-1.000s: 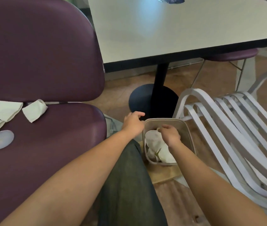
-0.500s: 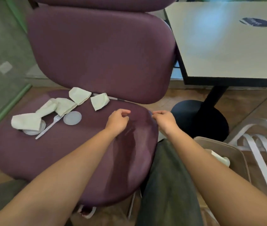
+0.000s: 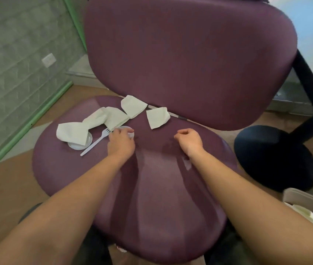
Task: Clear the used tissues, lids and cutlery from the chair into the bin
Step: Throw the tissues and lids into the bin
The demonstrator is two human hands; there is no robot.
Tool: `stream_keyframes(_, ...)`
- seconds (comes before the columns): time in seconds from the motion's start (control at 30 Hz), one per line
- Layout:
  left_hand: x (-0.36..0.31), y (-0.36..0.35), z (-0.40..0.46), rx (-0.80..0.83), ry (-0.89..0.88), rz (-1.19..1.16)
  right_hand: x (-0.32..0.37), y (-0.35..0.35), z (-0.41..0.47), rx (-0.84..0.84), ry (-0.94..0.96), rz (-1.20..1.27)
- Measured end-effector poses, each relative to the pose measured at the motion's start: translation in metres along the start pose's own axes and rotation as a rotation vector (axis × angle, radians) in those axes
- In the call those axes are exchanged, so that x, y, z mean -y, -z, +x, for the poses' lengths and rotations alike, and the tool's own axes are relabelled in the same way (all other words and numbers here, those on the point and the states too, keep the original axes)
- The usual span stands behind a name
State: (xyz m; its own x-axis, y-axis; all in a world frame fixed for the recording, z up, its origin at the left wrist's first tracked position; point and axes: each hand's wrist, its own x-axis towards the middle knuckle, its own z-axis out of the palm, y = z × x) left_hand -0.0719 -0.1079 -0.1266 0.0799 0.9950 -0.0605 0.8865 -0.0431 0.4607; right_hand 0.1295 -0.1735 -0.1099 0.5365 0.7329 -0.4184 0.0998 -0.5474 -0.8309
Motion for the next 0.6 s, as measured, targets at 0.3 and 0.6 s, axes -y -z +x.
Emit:
stream_keyframes(0.3,0.016,-0.019,0.017,-0.178,0.101,0.071,0.019,-0.045,0.041,-0.084,0.046,-0.098)
stream_keyframes(0.6,0.020,-0.022,0.024,-0.183,0.154,0.015,0.034,-0.071,0.075,-0.152,0.052,-0.292)
